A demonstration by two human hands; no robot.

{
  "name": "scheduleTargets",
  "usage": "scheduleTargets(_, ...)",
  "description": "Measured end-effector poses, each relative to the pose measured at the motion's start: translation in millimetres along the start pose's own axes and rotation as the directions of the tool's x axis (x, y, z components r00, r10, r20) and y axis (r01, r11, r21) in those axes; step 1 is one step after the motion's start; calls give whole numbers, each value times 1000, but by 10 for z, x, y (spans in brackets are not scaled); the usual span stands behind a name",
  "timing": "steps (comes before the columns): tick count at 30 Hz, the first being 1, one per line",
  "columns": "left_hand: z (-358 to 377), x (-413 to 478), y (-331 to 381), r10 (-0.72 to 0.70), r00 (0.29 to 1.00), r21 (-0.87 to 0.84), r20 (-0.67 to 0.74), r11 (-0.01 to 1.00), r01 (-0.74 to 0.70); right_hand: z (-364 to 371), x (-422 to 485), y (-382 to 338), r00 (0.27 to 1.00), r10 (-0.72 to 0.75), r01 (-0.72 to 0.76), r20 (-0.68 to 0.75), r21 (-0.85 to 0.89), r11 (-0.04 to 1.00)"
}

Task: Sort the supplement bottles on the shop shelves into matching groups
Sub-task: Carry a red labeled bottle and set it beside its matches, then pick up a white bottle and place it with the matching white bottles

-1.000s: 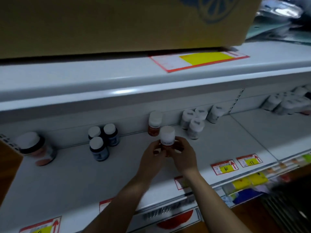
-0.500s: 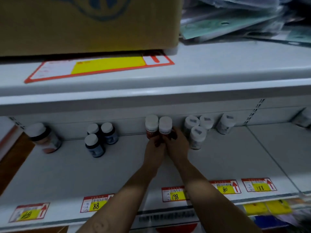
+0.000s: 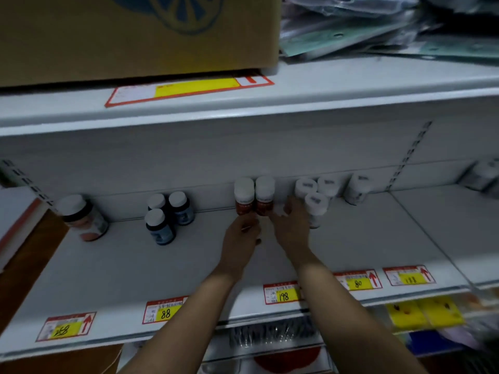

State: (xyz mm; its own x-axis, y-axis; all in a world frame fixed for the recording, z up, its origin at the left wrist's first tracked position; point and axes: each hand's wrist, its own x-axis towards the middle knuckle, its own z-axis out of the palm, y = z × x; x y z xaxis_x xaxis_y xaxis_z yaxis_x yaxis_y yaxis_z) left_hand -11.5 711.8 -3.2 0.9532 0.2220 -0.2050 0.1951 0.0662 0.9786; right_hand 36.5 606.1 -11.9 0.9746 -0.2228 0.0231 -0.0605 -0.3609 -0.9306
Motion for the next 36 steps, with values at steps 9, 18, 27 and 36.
scheduleTargets(9, 596, -649, 28, 136, 942, 61, 305, 985, -162, -1135, -1104, 126, 972, 68, -23, -226, 196, 980)
scheduleTargets(18, 1800, -1415, -7, 179, 799, 19, 574, 973, -231, -2529, -1501, 635, 906, 126, 2, -404, 303, 953)
scheduleTargets(27, 3707, -1915, -98, 201, 777, 52, 596, 956, -288, -4436, -1145, 1343, 907, 116, -1, -405, 274, 962)
scheduleTargets(36, 4752, -1593, -213, 117, 855, 129, 506, 969, -209, -5163, -211, 1760, 945, 193, -137, -264, 217, 966)
